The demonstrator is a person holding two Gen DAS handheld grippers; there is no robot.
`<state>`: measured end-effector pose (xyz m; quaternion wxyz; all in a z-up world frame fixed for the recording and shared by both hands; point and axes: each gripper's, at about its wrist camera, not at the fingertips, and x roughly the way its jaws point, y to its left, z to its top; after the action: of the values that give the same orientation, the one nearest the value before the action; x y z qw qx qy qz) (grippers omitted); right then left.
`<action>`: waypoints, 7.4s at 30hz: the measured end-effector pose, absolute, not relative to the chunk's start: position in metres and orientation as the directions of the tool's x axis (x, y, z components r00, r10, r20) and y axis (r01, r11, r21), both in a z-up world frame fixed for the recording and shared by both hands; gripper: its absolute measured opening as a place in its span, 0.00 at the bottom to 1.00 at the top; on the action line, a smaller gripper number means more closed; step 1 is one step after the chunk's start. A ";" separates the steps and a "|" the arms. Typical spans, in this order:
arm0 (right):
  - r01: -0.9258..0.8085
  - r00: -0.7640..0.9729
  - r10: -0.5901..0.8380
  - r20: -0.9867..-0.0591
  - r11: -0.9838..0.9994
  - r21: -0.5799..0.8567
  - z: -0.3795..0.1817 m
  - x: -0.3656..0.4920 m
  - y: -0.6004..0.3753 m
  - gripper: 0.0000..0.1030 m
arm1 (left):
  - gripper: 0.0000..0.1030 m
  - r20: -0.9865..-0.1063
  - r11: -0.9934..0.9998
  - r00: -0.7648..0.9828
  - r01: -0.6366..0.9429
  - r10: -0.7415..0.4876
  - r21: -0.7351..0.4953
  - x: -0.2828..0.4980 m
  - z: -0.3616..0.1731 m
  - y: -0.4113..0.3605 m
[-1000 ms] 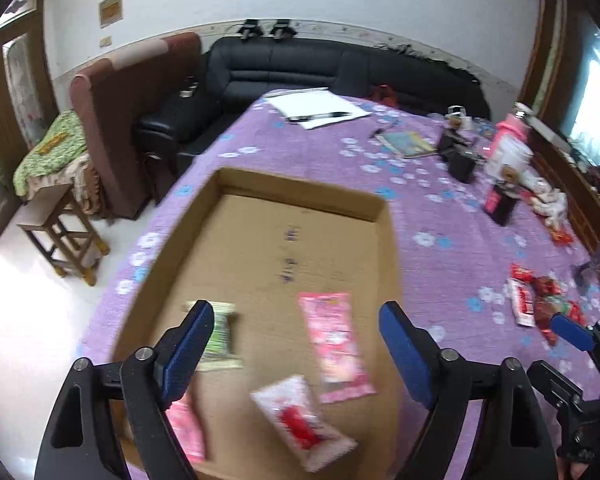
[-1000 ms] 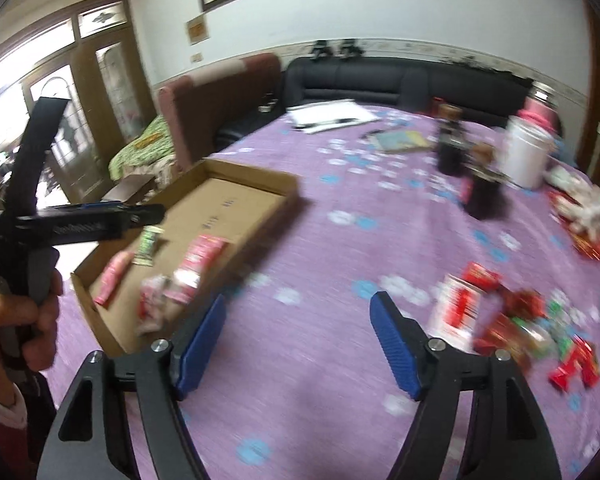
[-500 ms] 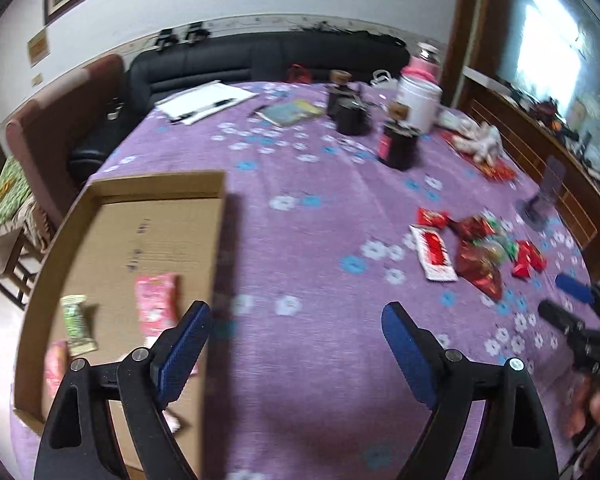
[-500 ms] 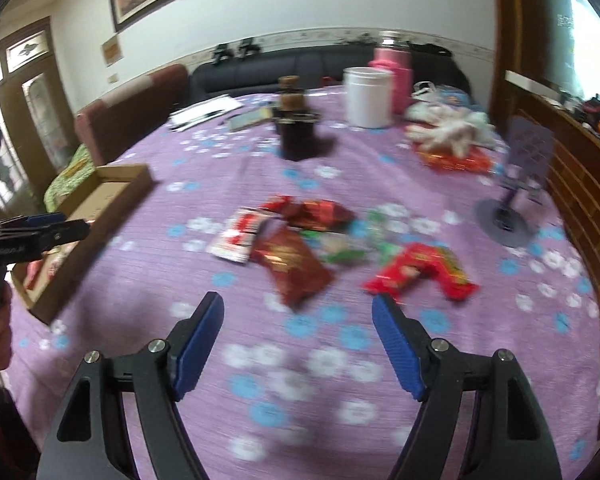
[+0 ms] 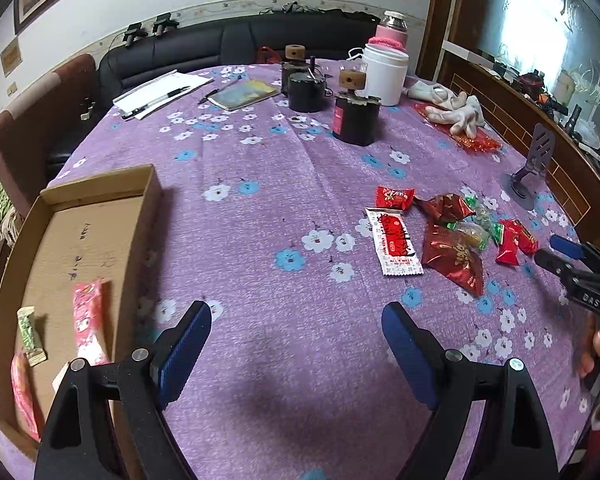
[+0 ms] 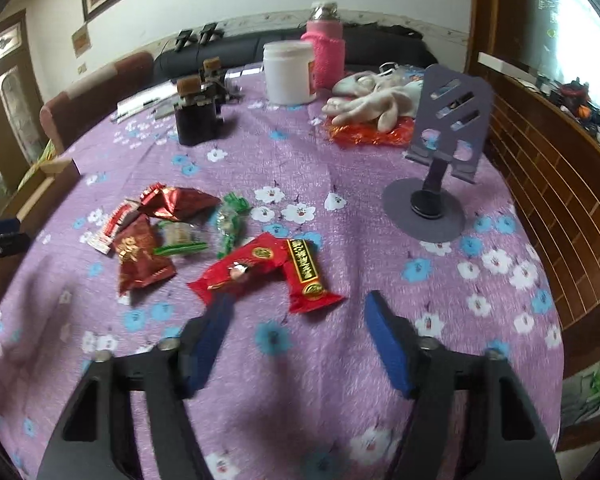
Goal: Organize snacks
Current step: 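Withdraw both grippers from the tray toward the snack pile, then grasp the red candy bar with the right gripper while the left grasps a red-white packet, then carry the red candy bar in the right gripper while the left carries the red-white packet to the tray, then open both grippers over the tray to drop the snacks, then withdraw both grippers from the tray back toward the snack pile, then grasp the red foil bag with the left gripper while the right grasps a red packet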
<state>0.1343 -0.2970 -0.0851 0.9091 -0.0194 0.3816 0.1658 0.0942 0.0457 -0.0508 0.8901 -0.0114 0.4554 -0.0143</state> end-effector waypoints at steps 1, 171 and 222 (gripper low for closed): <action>-0.328 0.643 0.293 -0.707 0.940 0.091 -0.087 0.139 -0.296 0.48 | 0.87 -0.813 0.999 0.581 0.018 -0.035 -0.030 0.097 -0.052 0.043; -0.627 0.556 0.578 -0.598 0.763 0.155 -0.010 0.116 0.020 0.62 | 0.80 -0.802 0.929 0.557 -0.369 0.218 -0.003 0.130 -0.032 0.258; -0.259 0.634 0.241 -0.735 0.961 0.091 -0.098 0.158 -0.242 0.18 | 0.85 -0.840 0.980 0.522 0.191 -0.147 -0.053 0.130 -0.066 -0.015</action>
<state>0.1583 -0.2423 -0.0978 0.9037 -0.0115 0.4050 0.1383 0.1299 -0.0146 -0.0655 0.8720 0.0231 0.4794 -0.0968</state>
